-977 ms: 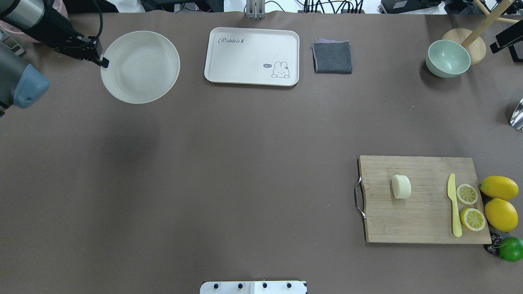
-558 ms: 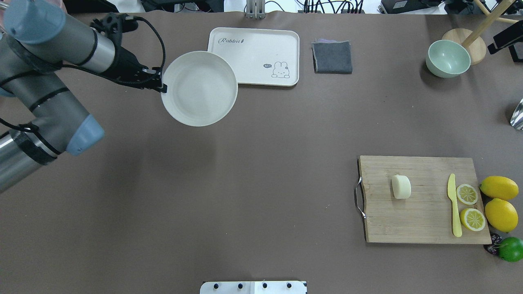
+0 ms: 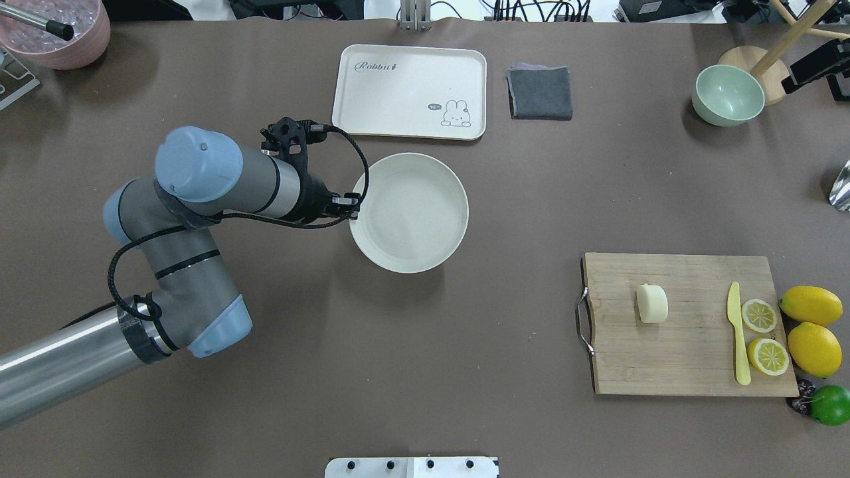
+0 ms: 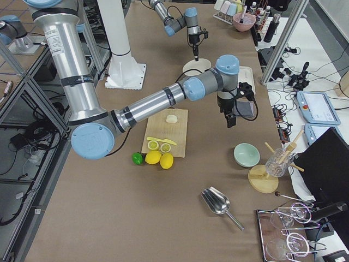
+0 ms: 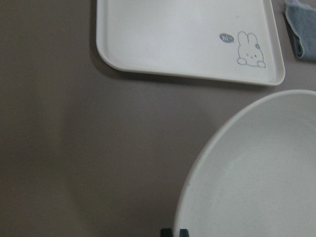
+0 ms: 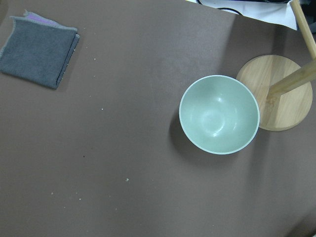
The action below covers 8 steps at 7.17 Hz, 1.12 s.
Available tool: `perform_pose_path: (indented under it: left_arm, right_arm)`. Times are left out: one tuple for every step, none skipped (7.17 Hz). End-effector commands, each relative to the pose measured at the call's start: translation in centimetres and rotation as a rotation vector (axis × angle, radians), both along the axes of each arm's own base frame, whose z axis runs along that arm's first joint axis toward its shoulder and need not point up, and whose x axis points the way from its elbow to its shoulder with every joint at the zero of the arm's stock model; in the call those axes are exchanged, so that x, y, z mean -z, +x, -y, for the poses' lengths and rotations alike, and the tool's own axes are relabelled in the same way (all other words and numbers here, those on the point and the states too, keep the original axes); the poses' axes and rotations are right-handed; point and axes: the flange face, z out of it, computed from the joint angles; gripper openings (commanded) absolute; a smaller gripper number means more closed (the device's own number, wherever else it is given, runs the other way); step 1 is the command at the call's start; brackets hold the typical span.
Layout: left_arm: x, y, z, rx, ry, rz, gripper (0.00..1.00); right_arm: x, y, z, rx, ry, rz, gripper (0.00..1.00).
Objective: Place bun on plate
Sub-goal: 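Lift the white plate with the left gripper and carry it toward the table center, then set the plate down, open the left gripper and withdraw while the right arm moves out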
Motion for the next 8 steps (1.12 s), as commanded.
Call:
perform_pose_path:
  left_arm:
    - [-0.1,2.5,-2.7,-0.033,-0.004,0.005,0.00]
    - [-0.4,2.5,-2.8,-0.035,-0.005,0.007,0.24]
    - [-0.4,2.5,-2.8,-0.035,-0.006,0.007,0.53]
    - [-0.2,2.4,-2.7,-0.030,-0.005,0.005,0.97]
    - [0.1,2.0,-2.9,-0.008,-0.024,-0.007,0.97]
    - [2.2,-0.5,-2.5,0.021,0.000,-0.049,0.97]
    - [2.0,-4.3,0.0,0.078,0.012,-0.053,0.97]
    - [1.1,-7.7,2.6,0.130,0.005,-0.046,0.97]
  right_arm:
    - [0.4,-0.9,-0.2,0.017,0.007,0.005,1.00]
    - [0.9,-0.9,-0.1,0.017,0.016,0.007,1.00]
    - [1.0,-0.9,-0.2,0.017,0.018,0.009,1.00]
    - [1.1,-1.4,-0.3,0.027,0.020,0.010,1.00]
    - [1.7,-1.6,-0.4,0.029,0.029,0.016,1.00]
    - [2.0,-1.9,-0.6,0.036,0.033,0.022,1.00]
    - [1.8,-4.0,-0.7,0.063,0.023,0.019,1.00]
    - [4.0,-5.4,-0.7,0.058,0.024,0.047,1.00]
